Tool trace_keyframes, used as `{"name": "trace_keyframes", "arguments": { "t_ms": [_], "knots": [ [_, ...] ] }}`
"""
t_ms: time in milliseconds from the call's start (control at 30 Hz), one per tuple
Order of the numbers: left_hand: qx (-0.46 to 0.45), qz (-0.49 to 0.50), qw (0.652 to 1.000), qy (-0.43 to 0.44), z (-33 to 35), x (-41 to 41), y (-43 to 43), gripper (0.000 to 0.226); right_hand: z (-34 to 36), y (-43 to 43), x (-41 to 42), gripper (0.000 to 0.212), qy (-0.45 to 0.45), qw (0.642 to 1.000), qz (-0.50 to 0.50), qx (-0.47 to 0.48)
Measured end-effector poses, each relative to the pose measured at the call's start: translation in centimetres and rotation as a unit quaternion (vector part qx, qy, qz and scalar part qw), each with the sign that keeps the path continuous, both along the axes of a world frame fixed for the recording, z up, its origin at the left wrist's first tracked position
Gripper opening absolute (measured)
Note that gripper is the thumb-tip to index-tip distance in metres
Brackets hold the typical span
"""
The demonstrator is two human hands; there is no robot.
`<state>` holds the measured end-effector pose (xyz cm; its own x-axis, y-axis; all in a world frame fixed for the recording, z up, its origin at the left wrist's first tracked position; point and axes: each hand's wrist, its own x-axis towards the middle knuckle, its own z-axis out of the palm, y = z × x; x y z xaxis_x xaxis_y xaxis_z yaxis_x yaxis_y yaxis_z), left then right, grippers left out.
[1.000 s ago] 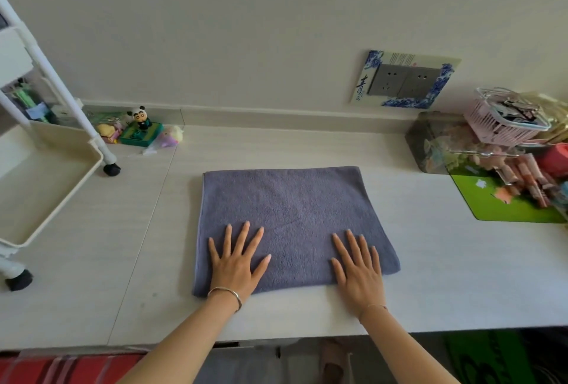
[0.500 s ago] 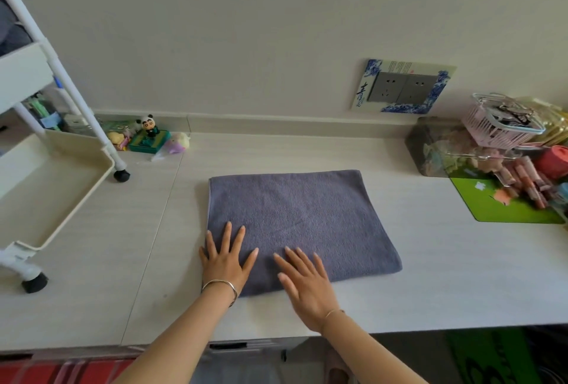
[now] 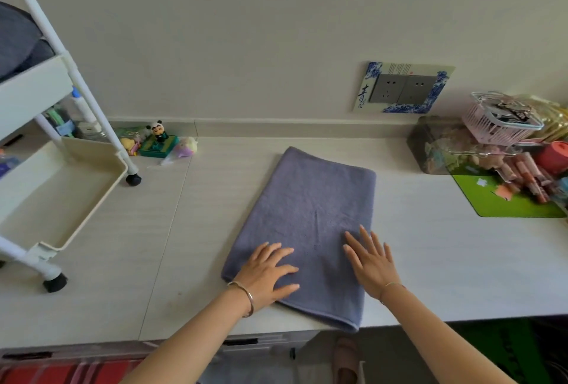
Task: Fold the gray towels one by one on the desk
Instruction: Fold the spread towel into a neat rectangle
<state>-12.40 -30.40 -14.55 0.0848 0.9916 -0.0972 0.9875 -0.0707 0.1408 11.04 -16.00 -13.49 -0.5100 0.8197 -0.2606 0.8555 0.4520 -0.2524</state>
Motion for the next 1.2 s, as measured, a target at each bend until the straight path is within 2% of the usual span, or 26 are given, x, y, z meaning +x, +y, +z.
{"name": "trace_keyframes", "arguments": {
  "t_ms": [100,200,300,600,833,1000,1100,1200],
  "knots": [
    [-0.064,0.024,0.997,0.035,-0.1,-0.4,-0.2,0.078,0.6,-2.9,0.6,0.078,0.082,0.991,0.103,0.012],
    [-0.104,0.021,0.994,0.031,-0.9,-0.6,-0.3,0.099,0.2,-6.6,0.9,0.067,0.061,0.977,0.204,0.003],
    [-0.117,0.015,0.991,0.056,-1.6,-0.6,-0.5,0.109,-1.4,-8.1,1.7,0.068,0.047,0.973,0.224,0.035],
    [-0.1,-0.016,0.994,0.038,-1.9,-0.2,-2.2,0.114,-2.5,-8.5,2.7,0.084,-0.004,0.966,0.25,0.06],
    [-0.09,-0.023,0.994,0.052,-2.0,0.3,-4.0,0.114,-2.4,-9.3,3.5,0.097,0.0,0.963,0.265,0.055],
    [-0.091,0.001,0.995,0.032,-1.6,0.6,-4.3,0.109,-0.8,-8.9,3.8,0.082,0.009,0.962,0.271,-0.019],
    [-0.073,-0.001,0.997,0.007,-1.0,0.7,-4.3,0.1,0.6,-8.2,3.9,0.065,0.033,0.972,0.222,-0.076],
    [-0.066,-0.021,0.997,-0.019,-0.3,0.1,-4.7,0.086,2.6,-7.4,3.9,0.052,0.016,0.977,0.188,-0.098]
  ]
}}
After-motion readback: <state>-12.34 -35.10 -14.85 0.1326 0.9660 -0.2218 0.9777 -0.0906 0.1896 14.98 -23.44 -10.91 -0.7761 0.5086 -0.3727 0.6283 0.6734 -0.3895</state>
